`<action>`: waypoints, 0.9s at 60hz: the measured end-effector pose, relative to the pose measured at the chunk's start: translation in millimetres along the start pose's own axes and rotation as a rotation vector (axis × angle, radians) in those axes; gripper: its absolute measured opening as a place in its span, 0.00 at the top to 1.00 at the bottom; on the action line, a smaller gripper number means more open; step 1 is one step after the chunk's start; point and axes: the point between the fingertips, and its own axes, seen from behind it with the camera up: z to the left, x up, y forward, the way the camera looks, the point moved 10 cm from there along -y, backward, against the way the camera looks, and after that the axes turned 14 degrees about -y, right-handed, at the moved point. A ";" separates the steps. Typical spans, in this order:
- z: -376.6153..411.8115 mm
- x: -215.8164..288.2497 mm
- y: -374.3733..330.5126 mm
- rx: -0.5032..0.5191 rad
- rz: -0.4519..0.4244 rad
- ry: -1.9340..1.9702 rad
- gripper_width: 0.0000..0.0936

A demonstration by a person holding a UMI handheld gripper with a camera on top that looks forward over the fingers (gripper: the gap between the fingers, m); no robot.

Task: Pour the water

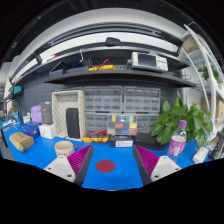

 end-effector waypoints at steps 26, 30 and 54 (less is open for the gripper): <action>-134.3 -93.7 -6.8 -0.150 0.033 0.075 0.13; -150.6 -102.0 0.9 -0.194 0.043 0.069 0.13; -208.5 -98.2 72.3 -0.201 0.006 0.024 0.20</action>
